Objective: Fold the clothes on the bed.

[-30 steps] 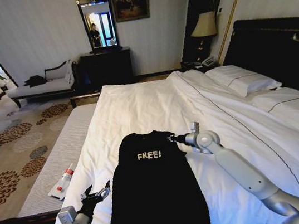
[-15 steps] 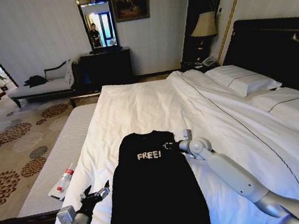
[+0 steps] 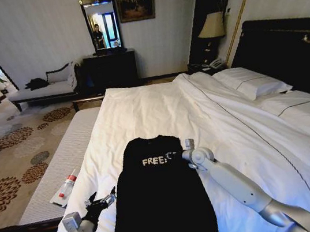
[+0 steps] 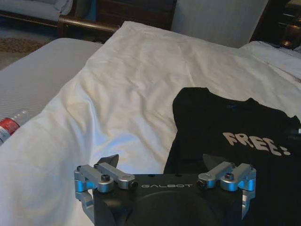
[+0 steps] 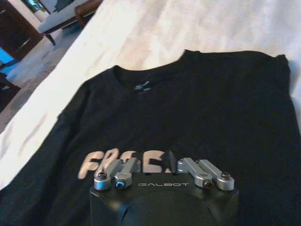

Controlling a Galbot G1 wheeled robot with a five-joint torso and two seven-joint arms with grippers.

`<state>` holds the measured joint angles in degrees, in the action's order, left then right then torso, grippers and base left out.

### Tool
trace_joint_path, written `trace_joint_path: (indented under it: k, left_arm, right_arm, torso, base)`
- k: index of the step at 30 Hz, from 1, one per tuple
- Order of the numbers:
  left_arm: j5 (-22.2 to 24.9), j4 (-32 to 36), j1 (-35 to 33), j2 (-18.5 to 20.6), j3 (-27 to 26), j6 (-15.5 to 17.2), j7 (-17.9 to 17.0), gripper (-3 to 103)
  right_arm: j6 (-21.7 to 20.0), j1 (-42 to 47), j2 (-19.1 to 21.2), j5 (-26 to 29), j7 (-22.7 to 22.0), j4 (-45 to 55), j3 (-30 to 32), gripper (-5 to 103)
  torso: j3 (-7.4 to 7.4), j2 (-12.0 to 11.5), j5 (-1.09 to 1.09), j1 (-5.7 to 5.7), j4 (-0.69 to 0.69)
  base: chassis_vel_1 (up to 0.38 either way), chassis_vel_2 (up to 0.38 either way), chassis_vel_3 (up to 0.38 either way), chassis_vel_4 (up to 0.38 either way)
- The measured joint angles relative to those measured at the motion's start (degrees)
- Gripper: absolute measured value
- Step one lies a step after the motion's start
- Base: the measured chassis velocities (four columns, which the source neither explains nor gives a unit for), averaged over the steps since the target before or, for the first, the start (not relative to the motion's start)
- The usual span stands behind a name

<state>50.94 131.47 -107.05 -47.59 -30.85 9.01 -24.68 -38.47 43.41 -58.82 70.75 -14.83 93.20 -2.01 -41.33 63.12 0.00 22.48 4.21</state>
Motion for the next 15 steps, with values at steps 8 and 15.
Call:
trace_joint_path:
  k: [8,15]
  left_arm:
    - [-2.30,-1.08,1.97,-0.96,2.39,0.38,0.63,100]
    - [-4.72,-1.88,3.10,-0.25,4.30,-0.12,2.86,100]
  right_arm:
    - [3.07,3.61,2.28,-2.01,-0.59,8.01,4.16,63]
    - [11.40,13.09,5.45,-17.66,2.33,14.50,15.31,85]
  torso:
    - [0.00,0.00,0.00,0.00,-0.01]
    - [0.01,0.00,0.02,0.00,0.01]
  base:
    - [0.000,0.000,0.000,0.000]
    - [0.000,0.000,0.000,0.000]
